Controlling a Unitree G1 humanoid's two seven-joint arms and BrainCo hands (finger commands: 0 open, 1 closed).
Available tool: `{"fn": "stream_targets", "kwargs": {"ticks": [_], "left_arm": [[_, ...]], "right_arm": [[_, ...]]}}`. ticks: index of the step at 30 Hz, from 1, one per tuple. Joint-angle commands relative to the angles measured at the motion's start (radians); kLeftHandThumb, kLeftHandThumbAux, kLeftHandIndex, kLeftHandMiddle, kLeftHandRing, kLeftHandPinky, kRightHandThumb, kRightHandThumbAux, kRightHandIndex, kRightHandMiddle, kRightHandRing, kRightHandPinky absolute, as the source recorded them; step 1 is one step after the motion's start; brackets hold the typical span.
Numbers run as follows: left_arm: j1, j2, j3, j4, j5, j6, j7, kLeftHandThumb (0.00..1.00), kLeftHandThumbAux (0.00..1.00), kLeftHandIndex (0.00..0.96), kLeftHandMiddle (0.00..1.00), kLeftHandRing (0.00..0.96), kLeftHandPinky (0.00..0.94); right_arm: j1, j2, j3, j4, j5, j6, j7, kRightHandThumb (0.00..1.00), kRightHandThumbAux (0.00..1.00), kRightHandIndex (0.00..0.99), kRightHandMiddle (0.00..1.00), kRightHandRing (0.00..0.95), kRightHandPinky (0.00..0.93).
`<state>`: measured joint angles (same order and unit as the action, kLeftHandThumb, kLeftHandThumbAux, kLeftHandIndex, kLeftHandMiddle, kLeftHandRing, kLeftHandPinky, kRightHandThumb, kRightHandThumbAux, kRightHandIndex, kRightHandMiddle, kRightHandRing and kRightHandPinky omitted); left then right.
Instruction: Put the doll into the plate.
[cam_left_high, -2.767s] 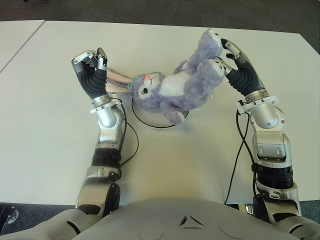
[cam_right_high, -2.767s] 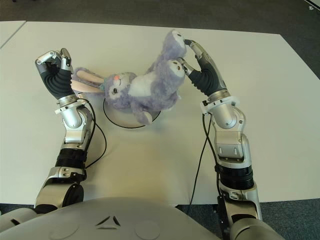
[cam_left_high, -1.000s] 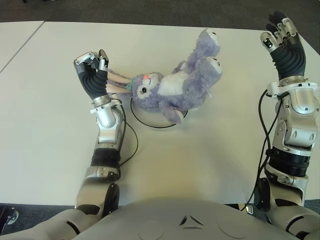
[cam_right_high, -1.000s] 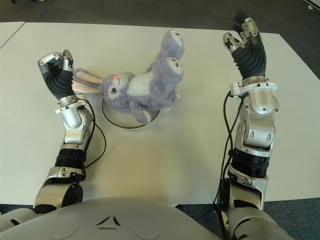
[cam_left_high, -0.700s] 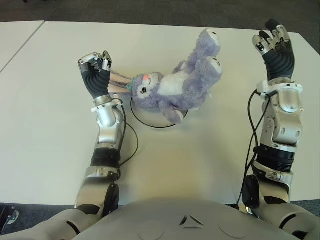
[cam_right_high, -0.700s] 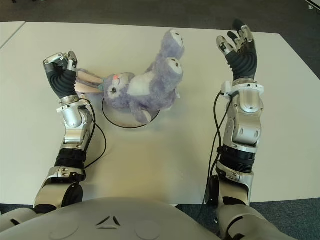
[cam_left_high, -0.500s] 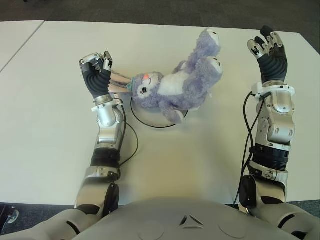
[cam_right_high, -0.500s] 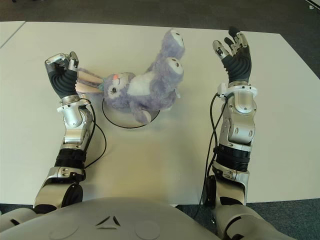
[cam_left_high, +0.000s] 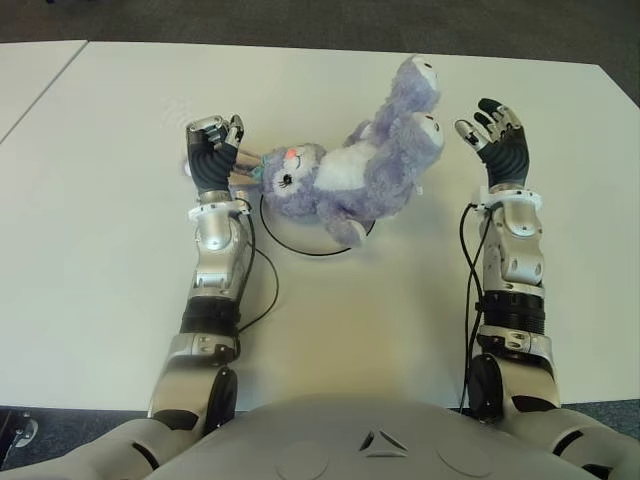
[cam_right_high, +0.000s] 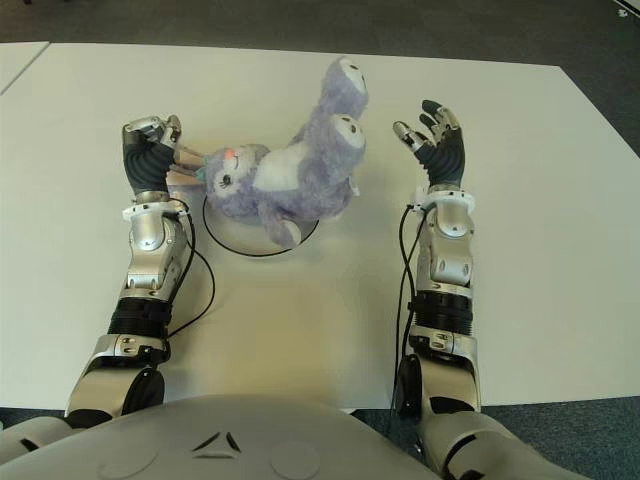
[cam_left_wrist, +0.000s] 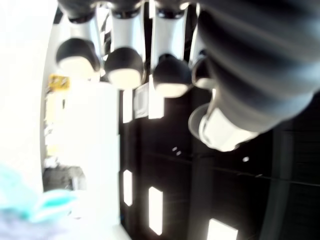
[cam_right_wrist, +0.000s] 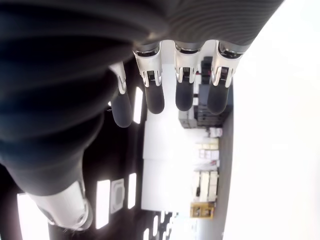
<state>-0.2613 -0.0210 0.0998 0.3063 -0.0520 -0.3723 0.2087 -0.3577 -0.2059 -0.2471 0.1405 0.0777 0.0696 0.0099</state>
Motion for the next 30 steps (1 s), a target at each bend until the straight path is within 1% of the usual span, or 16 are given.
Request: {"fn": "stream_targets", "kwargs": {"ticks": [1, 5, 9, 14, 18, 19, 20, 21, 22, 23, 25, 27, 30], "left_arm": [[0.099, -0.020, -0.012, 0.064, -0.026, 0.074, -0.060, 0.537, 0.742, 0.831, 0.882, 0.884, 0.880], [0.098, -0.012, -0.012, 0.065, -0.050, 0.116, -0.110, 0.521, 0.746, 0.823, 0.881, 0.882, 0.881], [0.093, 0.002, -0.010, 0.081, -0.068, 0.153, -0.164, 0.494, 0.756, 0.816, 0.883, 0.885, 0.879], [0.089, 0.006, -0.008, 0.086, -0.057, 0.179, -0.179, 0.469, 0.767, 0.808, 0.886, 0.888, 0.881], [0.087, 0.010, -0.004, 0.083, -0.057, 0.199, -0.186, 0.456, 0.771, 0.795, 0.884, 0.887, 0.883], [0.086, 0.012, -0.002, 0.084, -0.059, 0.202, -0.189, 0.452, 0.773, 0.791, 0.882, 0.886, 0.881], [0.084, 0.013, -0.001, 0.087, -0.062, 0.205, -0.193, 0.450, 0.774, 0.790, 0.882, 0.886, 0.881], [0.083, 0.014, 0.000, 0.089, -0.063, 0.208, -0.196, 0.441, 0.778, 0.789, 0.880, 0.885, 0.879], [0.083, 0.014, 0.001, 0.090, -0.064, 0.210, -0.198, 0.434, 0.780, 0.788, 0.879, 0.885, 0.878], [0.082, 0.015, 0.002, 0.090, -0.065, 0.211, -0.200, 0.430, 0.782, 0.788, 0.879, 0.885, 0.877], [0.081, 0.019, 0.004, 0.094, -0.069, 0.217, -0.210, 0.419, 0.788, 0.790, 0.878, 0.885, 0.875], [0.080, 0.022, 0.004, 0.096, -0.073, 0.224, -0.221, 0.409, 0.794, 0.794, 0.877, 0.885, 0.874], [0.077, 0.028, 0.007, 0.102, -0.089, 0.242, -0.248, 0.396, 0.800, 0.799, 0.876, 0.883, 0.871]], "right_arm": [[0.011, 0.024, 0.023, 0.033, -0.006, -0.021, -0.008, 0.112, 0.765, 0.311, 0.297, 0.324, 0.365], [0.011, 0.031, 0.033, 0.054, -0.006, -0.033, -0.009, 0.112, 0.780, 0.323, 0.320, 0.346, 0.380], [0.001, 0.030, 0.041, 0.108, -0.006, -0.060, -0.002, 0.114, 0.789, 0.348, 0.345, 0.364, 0.382], [-0.015, 0.030, 0.035, 0.180, 0.013, -0.108, 0.021, 0.116, 0.799, 0.386, 0.373, 0.386, 0.403], [-0.025, 0.038, 0.025, 0.216, 0.040, -0.145, 0.043, 0.161, 0.813, 0.432, 0.417, 0.426, 0.446], [-0.028, 0.040, 0.024, 0.224, 0.044, -0.153, 0.046, 0.348, 0.783, 0.429, 0.433, 0.440, 0.456], [-0.032, 0.042, 0.023, 0.234, 0.049, -0.161, 0.050, 0.415, 0.773, 0.428, 0.438, 0.445, 0.459], [-0.034, 0.044, 0.022, 0.241, 0.053, -0.168, 0.053, 0.514, 0.757, 0.427, 0.454, 0.457, 0.466], [-0.036, 0.045, 0.021, 0.247, 0.056, -0.173, 0.054, 0.577, 0.746, 0.426, 0.464, 0.465, 0.470], [-0.037, 0.046, 0.021, 0.251, 0.057, -0.177, 0.055, 0.617, 0.740, 0.426, 0.471, 0.471, 0.473], [-0.048, 0.056, 0.023, 0.272, 0.059, -0.187, 0.050, 0.654, 0.733, 0.427, 0.483, 0.479, 0.478], [-0.063, 0.072, 0.026, 0.302, 0.060, -0.199, 0.040, 0.675, 0.729, 0.427, 0.496, 0.488, 0.486], [-0.107, 0.111, 0.031, 0.368, 0.056, -0.214, 0.007, 0.692, 0.725, 0.429, 0.518, 0.502, 0.499]]}}
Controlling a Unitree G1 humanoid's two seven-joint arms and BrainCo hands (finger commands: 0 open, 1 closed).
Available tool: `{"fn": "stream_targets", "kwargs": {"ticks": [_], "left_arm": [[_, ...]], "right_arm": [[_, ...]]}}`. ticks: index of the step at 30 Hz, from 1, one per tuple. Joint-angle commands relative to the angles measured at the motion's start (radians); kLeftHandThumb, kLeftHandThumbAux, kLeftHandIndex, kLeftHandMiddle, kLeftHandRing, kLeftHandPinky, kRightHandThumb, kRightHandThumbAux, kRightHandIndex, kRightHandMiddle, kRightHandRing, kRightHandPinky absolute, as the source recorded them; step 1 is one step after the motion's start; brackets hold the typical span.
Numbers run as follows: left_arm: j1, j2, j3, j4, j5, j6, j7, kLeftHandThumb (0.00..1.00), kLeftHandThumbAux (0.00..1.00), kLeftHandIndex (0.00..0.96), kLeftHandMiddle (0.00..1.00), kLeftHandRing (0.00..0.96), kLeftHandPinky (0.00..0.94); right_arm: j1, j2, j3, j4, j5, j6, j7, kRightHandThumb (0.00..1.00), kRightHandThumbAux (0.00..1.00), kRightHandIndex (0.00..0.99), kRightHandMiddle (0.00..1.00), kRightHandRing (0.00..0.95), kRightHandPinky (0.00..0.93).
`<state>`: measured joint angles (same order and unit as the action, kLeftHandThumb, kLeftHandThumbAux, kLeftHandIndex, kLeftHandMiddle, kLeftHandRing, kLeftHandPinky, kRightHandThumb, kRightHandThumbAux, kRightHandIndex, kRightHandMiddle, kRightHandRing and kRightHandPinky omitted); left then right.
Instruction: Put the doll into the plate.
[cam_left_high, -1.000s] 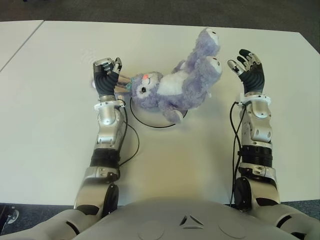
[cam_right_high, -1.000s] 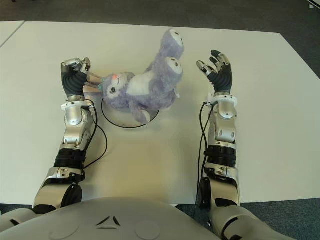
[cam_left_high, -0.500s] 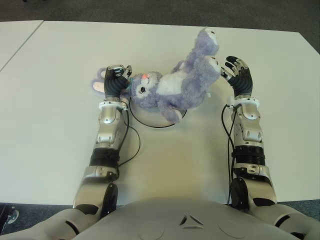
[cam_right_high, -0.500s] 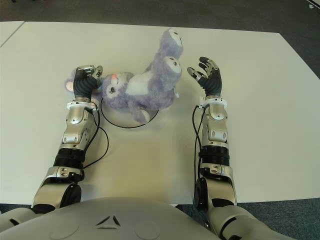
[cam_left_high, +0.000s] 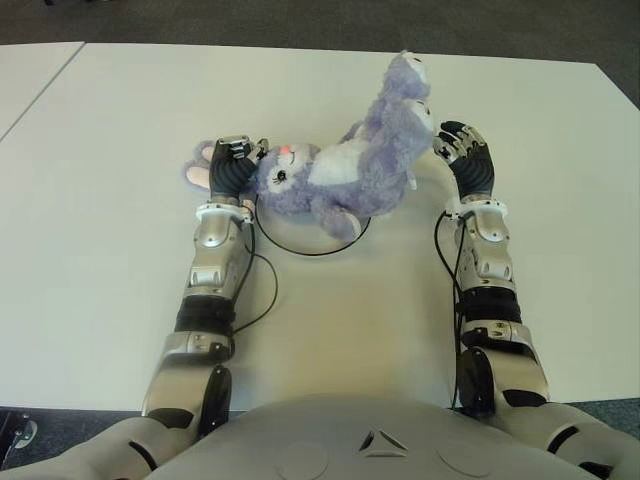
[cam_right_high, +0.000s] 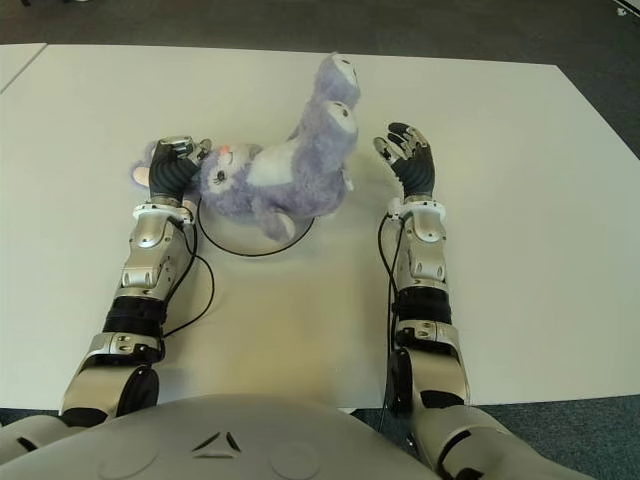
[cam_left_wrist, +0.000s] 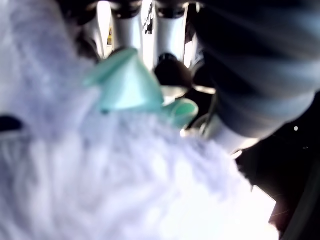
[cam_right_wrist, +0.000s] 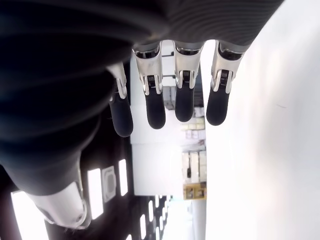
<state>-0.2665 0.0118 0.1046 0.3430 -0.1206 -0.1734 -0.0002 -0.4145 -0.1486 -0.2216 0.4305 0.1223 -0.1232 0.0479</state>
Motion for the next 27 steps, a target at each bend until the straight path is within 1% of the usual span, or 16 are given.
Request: {"fn": "stream_targets", "kwargs": {"ticks": [1, 5, 8, 10, 16, 18, 25, 27], "left_arm": [[0.081, -0.003, 0.004, 0.067, -0.024, 0.048, -0.045, 0.393, 0.801, 0.802, 0.875, 0.882, 0.870], [0.079, -0.001, 0.009, 0.073, -0.038, 0.062, -0.064, 0.385, 0.802, 0.805, 0.870, 0.878, 0.864], [0.080, -0.002, 0.013, 0.079, -0.044, 0.062, -0.074, 0.382, 0.802, 0.802, 0.868, 0.875, 0.862], [0.078, -0.002, 0.015, 0.085, -0.047, 0.060, -0.078, 0.380, 0.802, 0.800, 0.867, 0.874, 0.862], [0.077, -0.008, 0.022, 0.093, -0.048, 0.053, -0.078, 0.378, 0.807, 0.808, 0.871, 0.875, 0.863], [0.078, -0.011, 0.023, 0.093, -0.047, 0.051, -0.075, 0.379, 0.807, 0.812, 0.873, 0.876, 0.865], [0.082, -0.021, 0.023, 0.086, -0.040, 0.053, -0.068, 0.385, 0.804, 0.822, 0.879, 0.880, 0.868], [0.083, -0.025, 0.024, 0.086, -0.040, 0.050, -0.066, 0.386, 0.804, 0.826, 0.881, 0.882, 0.868]], "right_arm": [[-0.060, 0.061, 0.005, 0.093, 0.012, -0.024, -0.038, 0.696, 0.723, 0.430, 0.528, 0.509, 0.505], [-0.098, 0.085, -0.014, 0.140, 0.035, -0.012, -0.059, 0.703, 0.720, 0.432, 0.548, 0.524, 0.519], [-0.122, 0.093, -0.026, 0.176, 0.044, -0.013, -0.071, 0.706, 0.719, 0.433, 0.559, 0.535, 0.530], [-0.142, 0.086, -0.030, 0.213, 0.042, -0.024, -0.074, 0.707, 0.719, 0.434, 0.569, 0.551, 0.549], [-0.165, 0.075, -0.036, 0.261, 0.038, -0.041, -0.067, 0.707, 0.719, 0.435, 0.604, 0.606, 0.606], [-0.170, 0.073, -0.040, 0.269, 0.040, -0.045, -0.068, 0.707, 0.719, 0.435, 0.620, 0.624, 0.611], [-0.149, 0.086, -0.053, 0.220, 0.040, -0.052, -0.103, 0.708, 0.719, 0.437, 0.669, 0.676, 0.647], [-0.094, 0.107, -0.052, 0.156, 0.036, -0.059, -0.128, 0.708, 0.719, 0.438, 0.682, 0.688, 0.649]]}}
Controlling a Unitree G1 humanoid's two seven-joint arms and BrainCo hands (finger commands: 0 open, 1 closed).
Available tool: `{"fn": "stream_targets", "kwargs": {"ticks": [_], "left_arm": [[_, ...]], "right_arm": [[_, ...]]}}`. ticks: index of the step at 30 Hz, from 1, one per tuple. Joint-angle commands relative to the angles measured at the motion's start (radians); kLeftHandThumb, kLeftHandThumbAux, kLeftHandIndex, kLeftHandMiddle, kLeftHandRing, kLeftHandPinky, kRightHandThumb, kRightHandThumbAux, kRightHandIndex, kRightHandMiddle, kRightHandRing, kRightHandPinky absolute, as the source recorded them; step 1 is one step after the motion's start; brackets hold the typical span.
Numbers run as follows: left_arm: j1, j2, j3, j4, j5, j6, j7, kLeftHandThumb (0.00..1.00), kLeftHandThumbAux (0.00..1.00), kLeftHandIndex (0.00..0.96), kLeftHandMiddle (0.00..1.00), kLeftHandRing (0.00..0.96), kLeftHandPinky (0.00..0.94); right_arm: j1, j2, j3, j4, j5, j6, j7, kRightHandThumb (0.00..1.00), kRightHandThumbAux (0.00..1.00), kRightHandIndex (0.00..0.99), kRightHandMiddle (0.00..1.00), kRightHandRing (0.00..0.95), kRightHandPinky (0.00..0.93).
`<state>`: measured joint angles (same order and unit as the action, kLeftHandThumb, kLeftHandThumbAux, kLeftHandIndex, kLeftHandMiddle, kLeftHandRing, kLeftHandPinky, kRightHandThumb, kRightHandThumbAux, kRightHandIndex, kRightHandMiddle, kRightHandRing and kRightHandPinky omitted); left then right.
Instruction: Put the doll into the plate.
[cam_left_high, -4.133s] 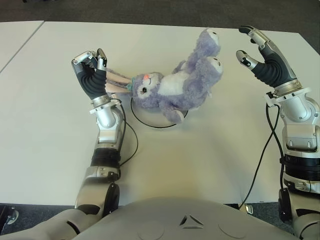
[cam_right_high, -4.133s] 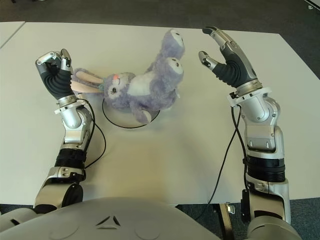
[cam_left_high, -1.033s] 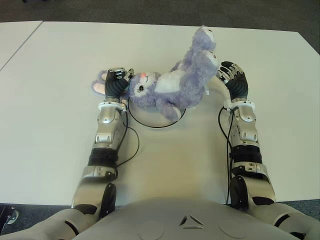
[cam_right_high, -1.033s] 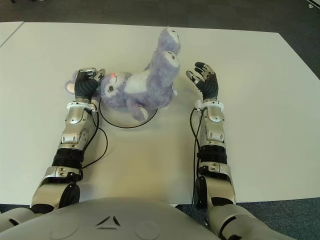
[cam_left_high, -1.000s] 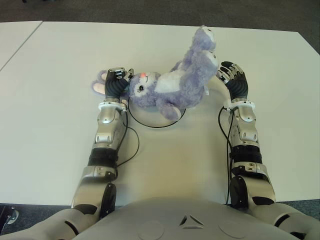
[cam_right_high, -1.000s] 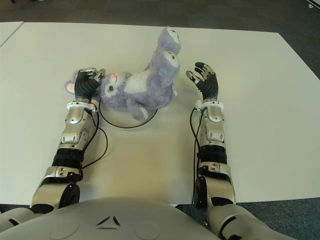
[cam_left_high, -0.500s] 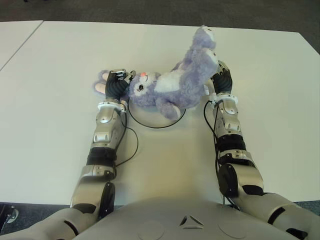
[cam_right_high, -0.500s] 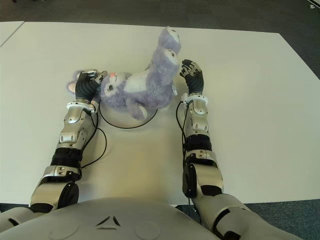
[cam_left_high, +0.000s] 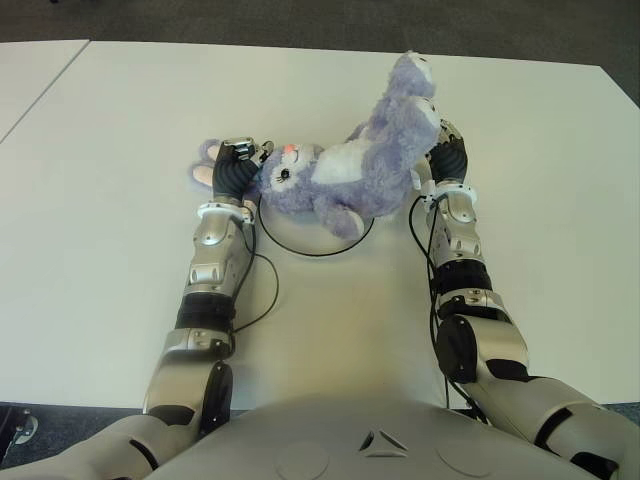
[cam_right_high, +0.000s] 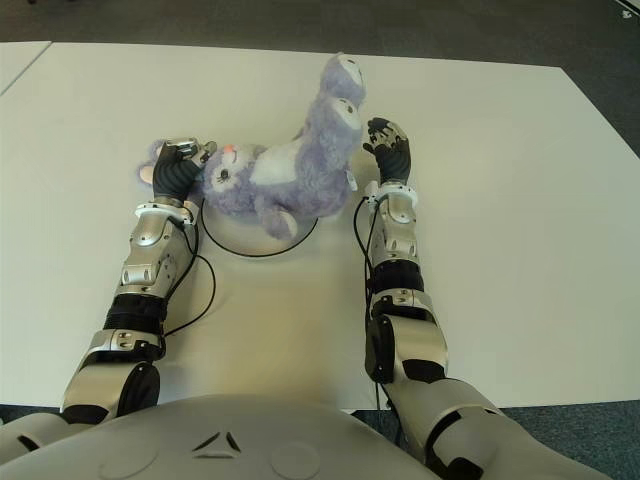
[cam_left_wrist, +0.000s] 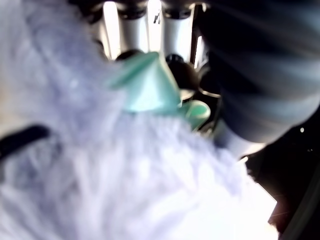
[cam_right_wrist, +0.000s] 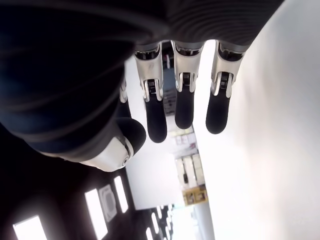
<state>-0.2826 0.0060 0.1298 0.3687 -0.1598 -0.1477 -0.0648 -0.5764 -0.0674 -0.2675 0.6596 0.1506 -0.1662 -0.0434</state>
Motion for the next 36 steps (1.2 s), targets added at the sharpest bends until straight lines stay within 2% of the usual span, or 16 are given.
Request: {"fn": "stream_targets", "kwargs": {"ticks": [1, 4, 8, 15, 22, 36], "left_arm": [[0.100, -0.021, -0.001, 0.059, 0.000, 0.022, 0.000, 0.386, 0.804, 0.829, 0.883, 0.883, 0.869], [0.103, -0.028, 0.001, 0.057, -0.001, 0.013, 0.004, 0.387, 0.806, 0.833, 0.886, 0.885, 0.870], [0.104, -0.037, 0.006, 0.057, -0.001, -0.001, 0.014, 0.387, 0.807, 0.837, 0.888, 0.886, 0.870], [0.108, -0.055, 0.012, 0.043, 0.005, -0.019, 0.046, 0.386, 0.806, 0.839, 0.892, 0.888, 0.873], [0.132, -0.076, 0.013, -0.023, 0.029, -0.046, 0.131, 0.421, 0.793, 0.827, 0.892, 0.891, 0.881], [0.148, -0.076, 0.021, -0.079, 0.020, -0.070, 0.162, 0.417, 0.812, 0.842, 0.893, 0.895, 0.878]], "right_arm": [[0.094, 0.034, -0.004, -0.100, 0.005, -0.018, -0.045, 0.709, 0.718, 0.438, 0.692, 0.697, 0.644], [0.173, 0.055, 0.008, -0.179, -0.009, -0.012, -0.071, 0.709, 0.718, 0.439, 0.708, 0.711, 0.649], [0.215, 0.062, 0.023, -0.245, -0.023, 0.021, -0.091, 0.710, 0.717, 0.440, 0.725, 0.727, 0.674], [0.264, 0.061, 0.052, -0.312, -0.055, 0.038, -0.105, 0.713, 0.714, 0.441, 0.747, 0.744, 0.691], [0.309, 0.065, 0.067, -0.360, -0.076, 0.033, -0.125, 0.716, 0.713, 0.442, 0.759, 0.747, 0.721], [0.393, 0.069, 0.090, -0.474, -0.088, 0.057, -0.132, 0.720, 0.711, 0.443, 0.798, 0.788, 0.761]]}}
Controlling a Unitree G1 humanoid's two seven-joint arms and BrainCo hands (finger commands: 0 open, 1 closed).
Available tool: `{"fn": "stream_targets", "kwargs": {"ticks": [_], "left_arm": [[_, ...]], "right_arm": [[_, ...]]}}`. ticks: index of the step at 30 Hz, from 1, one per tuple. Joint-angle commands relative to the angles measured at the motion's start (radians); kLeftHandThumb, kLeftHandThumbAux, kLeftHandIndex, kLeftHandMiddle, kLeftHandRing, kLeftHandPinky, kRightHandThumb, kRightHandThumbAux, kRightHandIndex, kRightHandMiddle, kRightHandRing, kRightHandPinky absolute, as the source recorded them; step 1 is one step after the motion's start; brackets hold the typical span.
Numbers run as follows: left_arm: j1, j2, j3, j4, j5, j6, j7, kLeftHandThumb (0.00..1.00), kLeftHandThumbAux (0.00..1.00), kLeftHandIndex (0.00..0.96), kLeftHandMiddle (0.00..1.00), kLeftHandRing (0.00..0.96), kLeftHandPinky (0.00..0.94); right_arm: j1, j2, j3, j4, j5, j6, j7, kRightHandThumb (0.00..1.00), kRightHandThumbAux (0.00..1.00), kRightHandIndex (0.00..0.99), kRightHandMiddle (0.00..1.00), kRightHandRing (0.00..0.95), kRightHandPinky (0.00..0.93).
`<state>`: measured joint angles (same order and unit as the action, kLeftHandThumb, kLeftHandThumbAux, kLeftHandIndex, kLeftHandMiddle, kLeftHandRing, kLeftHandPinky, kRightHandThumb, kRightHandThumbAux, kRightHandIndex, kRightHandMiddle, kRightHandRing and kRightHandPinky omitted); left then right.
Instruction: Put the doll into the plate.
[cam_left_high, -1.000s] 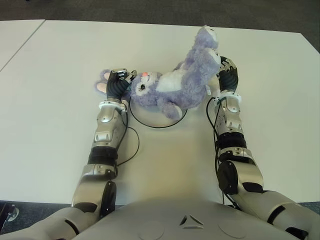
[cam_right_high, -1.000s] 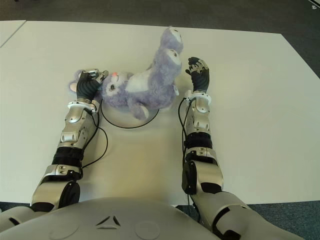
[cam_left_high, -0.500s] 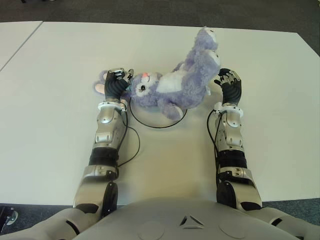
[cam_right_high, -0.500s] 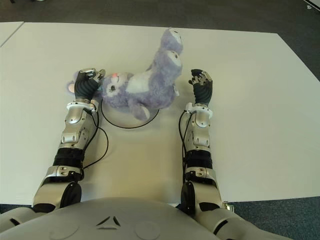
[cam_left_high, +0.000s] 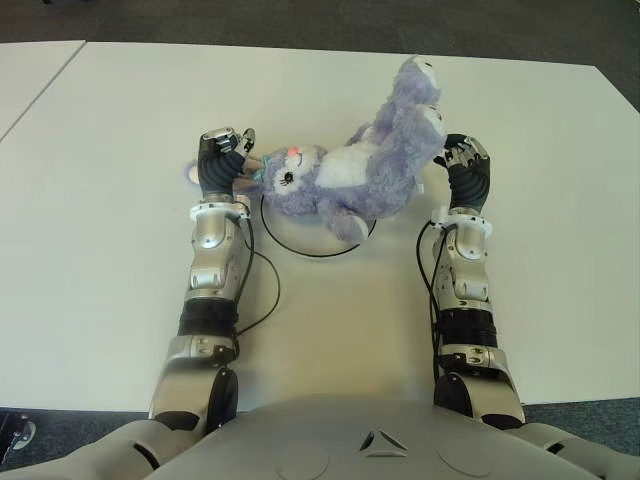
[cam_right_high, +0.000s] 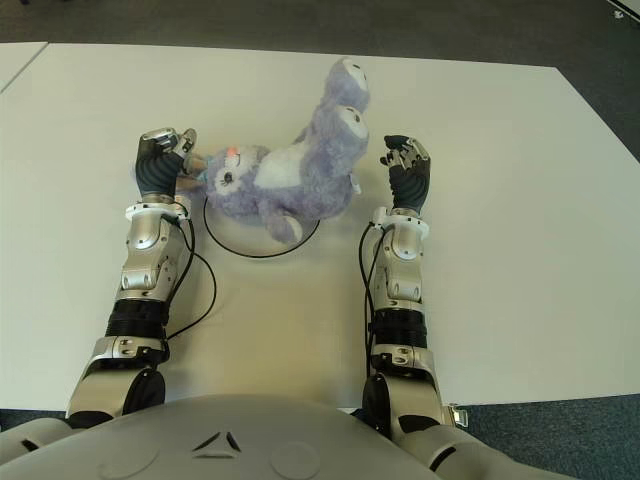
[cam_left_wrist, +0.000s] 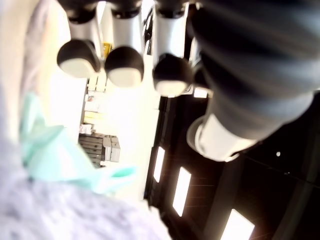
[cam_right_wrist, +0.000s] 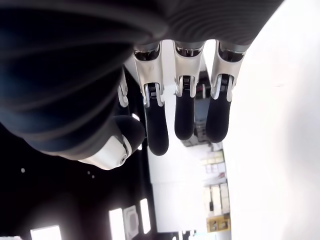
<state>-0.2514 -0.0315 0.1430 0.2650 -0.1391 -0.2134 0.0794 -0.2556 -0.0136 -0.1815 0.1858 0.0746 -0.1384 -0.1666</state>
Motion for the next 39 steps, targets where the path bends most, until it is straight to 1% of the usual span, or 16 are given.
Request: {"fn": "stream_targets", "kwargs": {"ticks": [1, 6, 15, 25, 31, 39], "left_arm": [[0.116, -0.039, 0.009, 0.021, 0.000, -0.005, 0.021, 0.417, 0.812, 0.842, 0.893, 0.895, 0.878], [0.113, -0.037, 0.009, 0.001, 0.001, 0.002, 0.032, 0.414, 0.814, 0.842, 0.894, 0.894, 0.877], [0.106, -0.029, 0.012, -0.015, 0.010, -0.004, 0.038, 0.411, 0.814, 0.837, 0.894, 0.894, 0.879], [0.098, -0.007, 0.010, -0.014, 0.072, -0.050, 0.076, 0.407, 0.812, 0.838, 0.892, 0.895, 0.880], [0.095, 0.002, 0.014, -0.022, 0.086, -0.038, 0.083, 0.399, 0.818, 0.836, 0.888, 0.894, 0.877], [0.094, 0.005, 0.015, -0.041, 0.090, -0.003, 0.078, 0.394, 0.818, 0.833, 0.887, 0.892, 0.874]], "right_arm": [[0.077, 0.015, 0.007, -0.005, -0.018, 0.029, -0.013, 0.721, 0.711, 0.443, 0.800, 0.790, 0.760], [0.091, 0.015, 0.018, -0.027, -0.043, 0.038, -0.031, 0.722, 0.710, 0.443, 0.809, 0.798, 0.762], [0.110, 0.011, 0.033, -0.070, -0.071, 0.086, -0.045, 0.723, 0.711, 0.443, 0.810, 0.801, 0.763], [0.134, 0.014, 0.064, -0.123, -0.104, 0.141, -0.050, 0.725, 0.710, 0.443, 0.826, 0.820, 0.811], [0.148, 0.018, 0.080, -0.153, -0.111, 0.171, -0.046, 0.725, 0.711, 0.443, 0.837, 0.827, 0.816], [0.166, 0.017, 0.089, -0.178, -0.125, 0.185, -0.049, 0.724, 0.711, 0.443, 0.837, 0.826, 0.807]]}}
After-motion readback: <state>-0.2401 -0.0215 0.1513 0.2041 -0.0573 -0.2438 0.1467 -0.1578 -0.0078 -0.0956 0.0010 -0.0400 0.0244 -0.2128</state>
